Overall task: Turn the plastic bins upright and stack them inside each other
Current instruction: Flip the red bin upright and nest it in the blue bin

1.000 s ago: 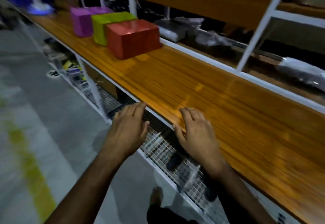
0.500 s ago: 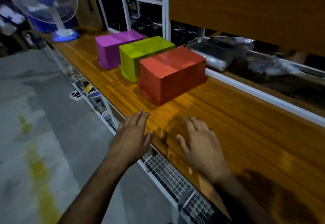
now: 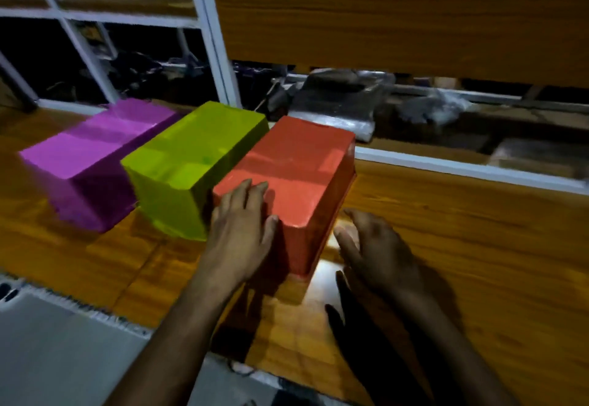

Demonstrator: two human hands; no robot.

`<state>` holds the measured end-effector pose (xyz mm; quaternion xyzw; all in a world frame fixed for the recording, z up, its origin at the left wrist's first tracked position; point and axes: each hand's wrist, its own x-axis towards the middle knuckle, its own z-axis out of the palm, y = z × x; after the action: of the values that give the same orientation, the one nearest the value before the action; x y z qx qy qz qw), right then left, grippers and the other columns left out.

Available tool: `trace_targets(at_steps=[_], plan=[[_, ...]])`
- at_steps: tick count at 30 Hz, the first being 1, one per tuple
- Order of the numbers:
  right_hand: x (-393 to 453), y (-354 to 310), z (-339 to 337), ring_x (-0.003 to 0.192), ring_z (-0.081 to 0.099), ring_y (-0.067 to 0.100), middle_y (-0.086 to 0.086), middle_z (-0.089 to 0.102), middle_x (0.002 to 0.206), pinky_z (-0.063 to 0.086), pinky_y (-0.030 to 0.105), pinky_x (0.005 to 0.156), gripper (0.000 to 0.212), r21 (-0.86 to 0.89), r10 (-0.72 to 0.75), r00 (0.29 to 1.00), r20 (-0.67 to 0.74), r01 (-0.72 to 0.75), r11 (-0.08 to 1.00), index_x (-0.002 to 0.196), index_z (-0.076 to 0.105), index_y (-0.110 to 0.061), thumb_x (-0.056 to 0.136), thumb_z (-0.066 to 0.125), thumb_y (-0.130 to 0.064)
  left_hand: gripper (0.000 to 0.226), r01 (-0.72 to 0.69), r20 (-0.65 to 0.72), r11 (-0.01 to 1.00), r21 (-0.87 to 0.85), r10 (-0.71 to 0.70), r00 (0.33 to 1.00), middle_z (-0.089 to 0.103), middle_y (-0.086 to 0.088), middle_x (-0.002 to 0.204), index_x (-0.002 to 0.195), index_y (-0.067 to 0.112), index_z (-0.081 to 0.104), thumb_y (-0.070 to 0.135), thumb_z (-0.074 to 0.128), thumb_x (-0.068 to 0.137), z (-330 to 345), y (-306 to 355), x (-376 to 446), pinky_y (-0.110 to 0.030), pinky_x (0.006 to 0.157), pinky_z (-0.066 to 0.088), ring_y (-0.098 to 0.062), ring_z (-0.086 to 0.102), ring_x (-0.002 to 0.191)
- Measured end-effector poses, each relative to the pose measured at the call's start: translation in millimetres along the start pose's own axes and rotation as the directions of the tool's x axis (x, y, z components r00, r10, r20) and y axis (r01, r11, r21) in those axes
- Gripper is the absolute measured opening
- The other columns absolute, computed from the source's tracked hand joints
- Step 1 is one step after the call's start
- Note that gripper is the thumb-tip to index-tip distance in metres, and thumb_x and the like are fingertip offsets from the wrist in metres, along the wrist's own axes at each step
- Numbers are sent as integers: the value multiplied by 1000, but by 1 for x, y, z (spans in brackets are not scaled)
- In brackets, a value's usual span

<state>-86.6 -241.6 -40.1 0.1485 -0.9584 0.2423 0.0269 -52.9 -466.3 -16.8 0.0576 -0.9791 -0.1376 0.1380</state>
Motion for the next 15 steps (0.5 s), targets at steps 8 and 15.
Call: trace_targets(at_steps=[8,15], plan=[[39,-45,17,115,59,20,5,59,133,50,37,93,57,214,220,969,-116,-192,958,139,50,-19,95,42,-54,61,-58,136,997,55,50,989,39,-15,149,143,19,40,44,54,89,-12,-51,78,-50,103,35,-38,37,132],[39,-52,24,103,60,20,2,60,118,53,45,88,52,393,253,963,-96,-196,898,130,53,-26,88,50,-55,66,28,306,990,-136,15,952,44,-19,141,146,20,36,49,55,90,-8,-57,86,-43,100,44,-39,50,124]])
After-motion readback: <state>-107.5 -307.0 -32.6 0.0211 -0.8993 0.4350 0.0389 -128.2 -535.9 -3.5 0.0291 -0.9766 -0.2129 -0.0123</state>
